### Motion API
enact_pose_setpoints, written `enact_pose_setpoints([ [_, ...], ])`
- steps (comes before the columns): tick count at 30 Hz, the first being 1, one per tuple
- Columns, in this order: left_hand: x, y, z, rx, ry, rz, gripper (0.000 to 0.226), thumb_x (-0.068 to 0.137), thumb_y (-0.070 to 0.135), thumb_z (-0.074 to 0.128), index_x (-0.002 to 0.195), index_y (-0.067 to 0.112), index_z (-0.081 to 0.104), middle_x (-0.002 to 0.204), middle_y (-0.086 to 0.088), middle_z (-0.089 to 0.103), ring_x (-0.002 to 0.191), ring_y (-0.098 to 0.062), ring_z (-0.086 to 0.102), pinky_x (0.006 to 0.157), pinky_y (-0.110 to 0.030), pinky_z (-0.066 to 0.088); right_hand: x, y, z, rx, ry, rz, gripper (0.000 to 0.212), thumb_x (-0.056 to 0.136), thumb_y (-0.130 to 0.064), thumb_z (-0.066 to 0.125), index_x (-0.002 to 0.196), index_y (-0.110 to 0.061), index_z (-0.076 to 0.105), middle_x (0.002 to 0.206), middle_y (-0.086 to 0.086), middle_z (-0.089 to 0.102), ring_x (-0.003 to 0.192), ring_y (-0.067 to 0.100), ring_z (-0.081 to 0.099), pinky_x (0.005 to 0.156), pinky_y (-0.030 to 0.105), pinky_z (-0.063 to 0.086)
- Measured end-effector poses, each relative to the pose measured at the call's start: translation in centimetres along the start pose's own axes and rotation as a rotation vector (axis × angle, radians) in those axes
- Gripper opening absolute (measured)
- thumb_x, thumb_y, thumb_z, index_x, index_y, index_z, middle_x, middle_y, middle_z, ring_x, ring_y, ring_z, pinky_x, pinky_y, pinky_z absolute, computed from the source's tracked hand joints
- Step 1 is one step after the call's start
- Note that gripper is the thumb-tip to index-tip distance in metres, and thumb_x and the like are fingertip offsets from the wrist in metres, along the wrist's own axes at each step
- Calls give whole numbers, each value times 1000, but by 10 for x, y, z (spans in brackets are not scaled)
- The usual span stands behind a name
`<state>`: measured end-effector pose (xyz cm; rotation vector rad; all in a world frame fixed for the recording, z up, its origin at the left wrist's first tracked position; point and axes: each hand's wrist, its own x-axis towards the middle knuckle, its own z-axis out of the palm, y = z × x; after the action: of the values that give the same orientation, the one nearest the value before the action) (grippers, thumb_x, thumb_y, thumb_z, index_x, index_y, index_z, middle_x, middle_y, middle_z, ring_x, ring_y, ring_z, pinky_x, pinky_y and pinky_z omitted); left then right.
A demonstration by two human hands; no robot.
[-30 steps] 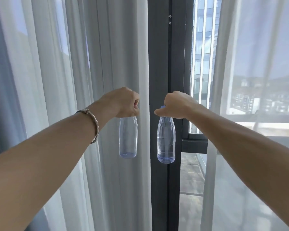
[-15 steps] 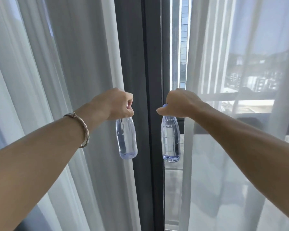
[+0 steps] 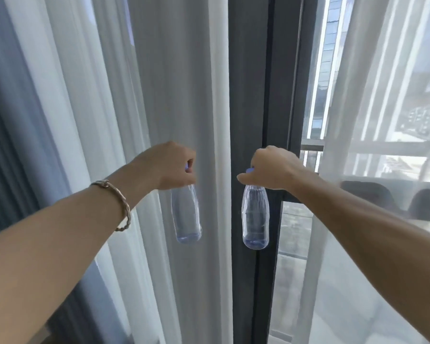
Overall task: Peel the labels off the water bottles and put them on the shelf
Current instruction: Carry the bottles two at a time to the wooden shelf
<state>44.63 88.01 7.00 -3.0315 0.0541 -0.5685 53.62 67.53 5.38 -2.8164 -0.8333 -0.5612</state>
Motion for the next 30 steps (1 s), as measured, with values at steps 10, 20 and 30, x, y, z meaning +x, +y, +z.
enact_pose_setpoints([
  [10, -100, -133, -54, 150, -18, -287, 8, 86, 28, 50, 86, 21, 52, 87, 5, 49, 79, -18, 53, 62, -26, 42, 50, -180, 4, 91, 42, -253, 41, 78, -37, 58, 51, -14, 37, 54, 1, 39, 49, 20, 39, 47, 22, 27],
  [20, -230, -290, -93, 220, 60, -471, 6, 84, 25, 50, 79, 22, 50, 76, 11, 40, 77, -20, 51, 65, -29, 38, 63, -402, 6, 248, 89, -528, 46, 79, -42, 58, 50, -11, 39, 56, 2, 41, 59, 22, 47, 49, 22, 29],
  [30, -355, -409, -118, 296, -23, -658, 15, 81, 21, 51, 67, 25, 47, 81, 5, 51, 78, -22, 53, 64, -27, 39, 56, -592, 45, 366, -30, -693, 49, 82, -41, 61, 50, -13, 37, 49, -2, 37, 47, 16, 38, 48, 22, 33],
])
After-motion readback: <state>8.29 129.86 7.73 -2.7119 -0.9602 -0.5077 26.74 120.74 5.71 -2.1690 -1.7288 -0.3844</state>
